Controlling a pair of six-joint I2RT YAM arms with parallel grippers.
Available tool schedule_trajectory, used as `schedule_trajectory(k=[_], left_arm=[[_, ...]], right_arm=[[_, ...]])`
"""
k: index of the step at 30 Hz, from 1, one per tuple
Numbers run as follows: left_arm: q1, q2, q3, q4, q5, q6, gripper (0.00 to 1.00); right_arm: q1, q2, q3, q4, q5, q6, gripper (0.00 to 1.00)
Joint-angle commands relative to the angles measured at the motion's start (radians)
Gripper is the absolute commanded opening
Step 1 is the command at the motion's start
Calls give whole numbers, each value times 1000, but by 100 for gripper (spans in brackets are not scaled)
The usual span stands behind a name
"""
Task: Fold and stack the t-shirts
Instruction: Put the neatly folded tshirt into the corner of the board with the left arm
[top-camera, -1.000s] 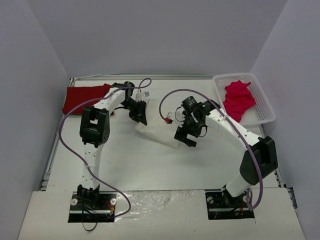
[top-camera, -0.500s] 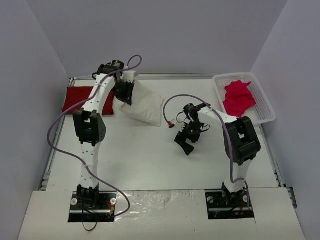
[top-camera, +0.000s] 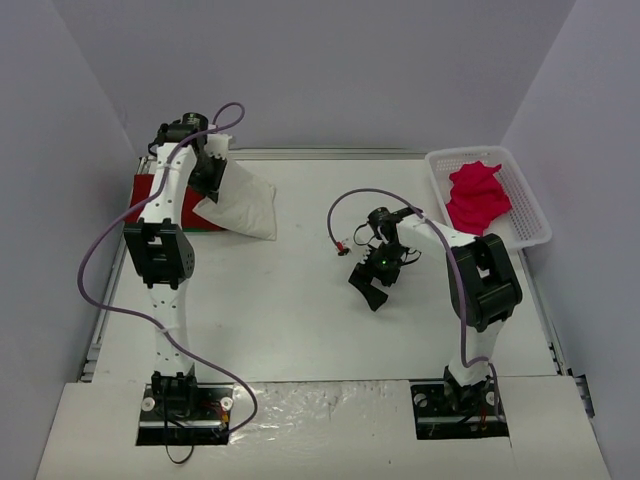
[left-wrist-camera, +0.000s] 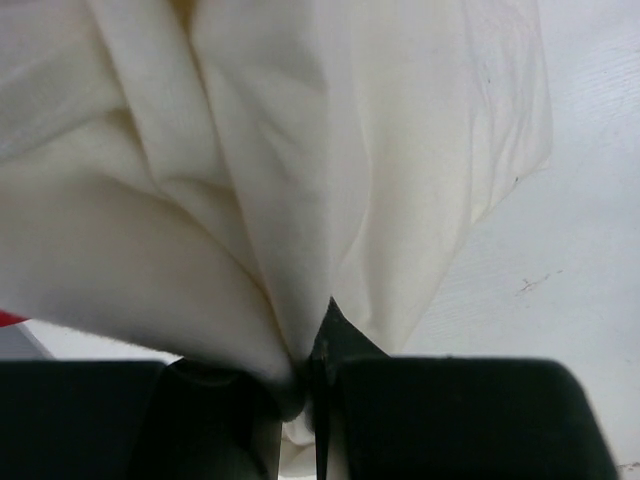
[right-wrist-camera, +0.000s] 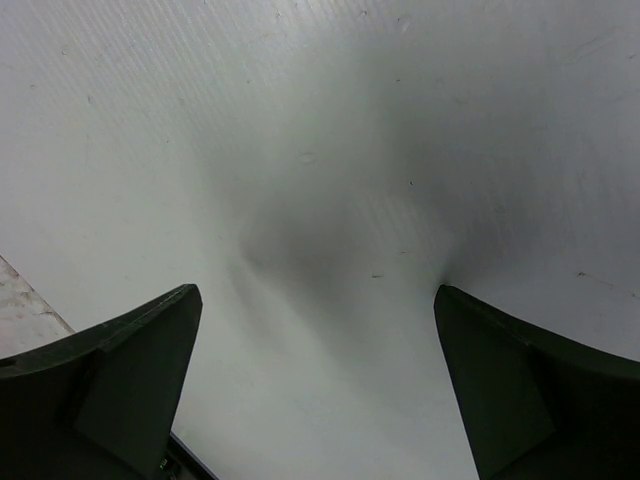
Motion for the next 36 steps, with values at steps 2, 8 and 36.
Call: schedule_trajectory(k=[2,8,36], left_arm=[[-7,-72,63,-15,-56,42,3],[-19,-39,190,-58,-112,65,2],[9,-139,261,-43,-224,100,2]], right_arm=[[-6,79,-50,-3,15,-9,100],[-6,96,-61,3,36,-6,100],[-4,170,-75,16,107,11,100]])
